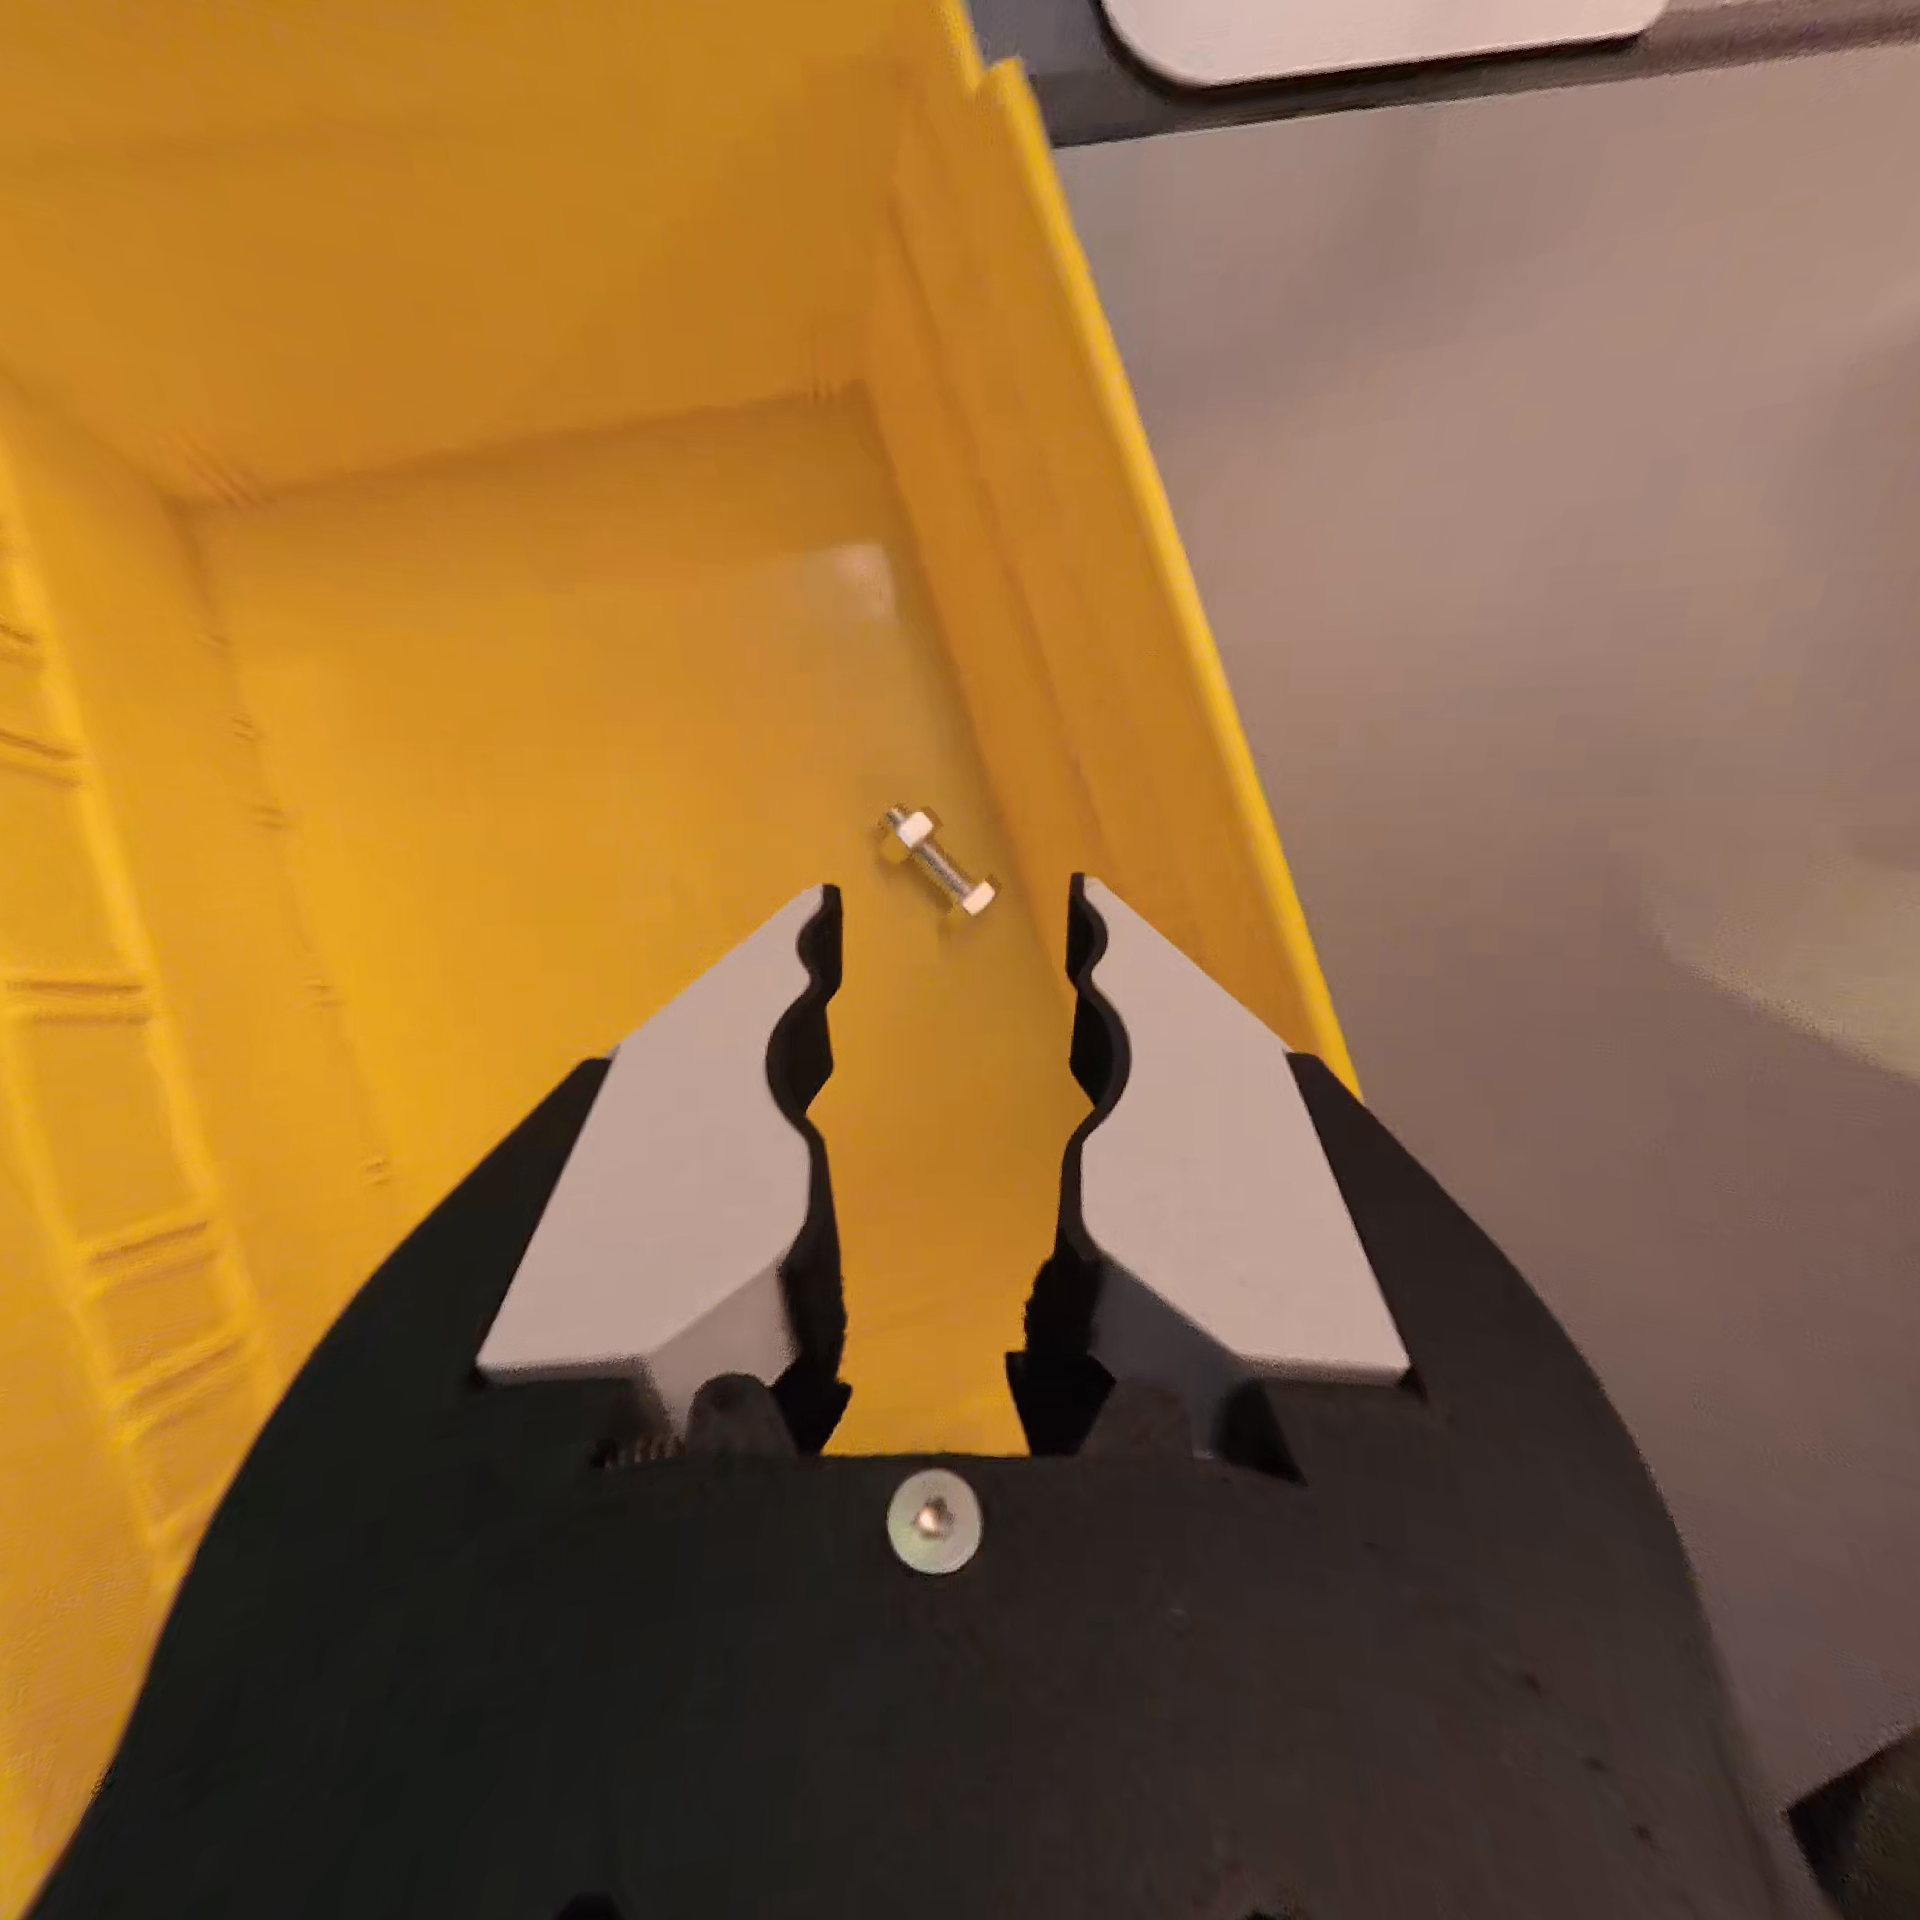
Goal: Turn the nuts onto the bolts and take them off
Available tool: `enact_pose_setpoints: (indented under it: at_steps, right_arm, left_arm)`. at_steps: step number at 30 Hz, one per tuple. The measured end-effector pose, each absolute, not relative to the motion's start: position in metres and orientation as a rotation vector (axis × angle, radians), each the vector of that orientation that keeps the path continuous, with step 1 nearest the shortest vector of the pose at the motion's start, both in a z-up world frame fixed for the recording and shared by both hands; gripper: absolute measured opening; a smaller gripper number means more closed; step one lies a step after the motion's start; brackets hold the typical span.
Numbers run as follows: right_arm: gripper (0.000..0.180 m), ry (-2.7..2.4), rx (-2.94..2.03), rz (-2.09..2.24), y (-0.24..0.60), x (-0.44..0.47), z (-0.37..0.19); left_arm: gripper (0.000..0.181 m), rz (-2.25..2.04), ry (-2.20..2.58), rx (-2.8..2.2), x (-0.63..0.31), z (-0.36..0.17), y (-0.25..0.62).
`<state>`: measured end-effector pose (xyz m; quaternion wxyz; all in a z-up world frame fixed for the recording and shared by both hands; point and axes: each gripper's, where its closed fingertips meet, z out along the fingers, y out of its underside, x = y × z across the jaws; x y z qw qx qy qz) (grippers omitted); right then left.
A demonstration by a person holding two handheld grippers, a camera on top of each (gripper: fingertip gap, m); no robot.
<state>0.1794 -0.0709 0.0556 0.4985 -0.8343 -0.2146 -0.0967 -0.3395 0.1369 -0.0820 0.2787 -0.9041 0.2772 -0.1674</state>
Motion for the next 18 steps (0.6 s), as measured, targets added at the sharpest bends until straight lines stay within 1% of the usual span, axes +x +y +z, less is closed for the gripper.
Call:
enact_pose_setpoints:
  at_steps: [1,4,9,15,18]
  right_arm:
    - [0.035,-0.529,-2.015,-0.247,-0.07,0.174,0.058]
    - [0.035,-0.55,-2.001,-0.262,-0.067,0.156,0.064]
    - [0.035,-0.583,-1.998,-0.262,-0.06,0.132,0.062]
    - [0.035,-0.656,-2.041,-0.361,-0.062,0.125,0.055]
    - [0.035,-0.67,-2.033,-0.36,-0.064,0.121,0.055]
  left_arm:
    - [0.043,-0.461,0.724,-2.465,-0.337,-0.093,0.141]
    - [0.05,-0.446,0.673,-2.608,-0.336,-0.128,0.147]
    - [0.05,-0.334,0.671,-2.684,-0.336,-0.155,0.161]
    - [0.036,-0.24,0.755,-2.718,-0.34,-0.157,0.158]
    - [0.04,-0.207,0.748,-2.785,-0.35,-0.157,0.149]
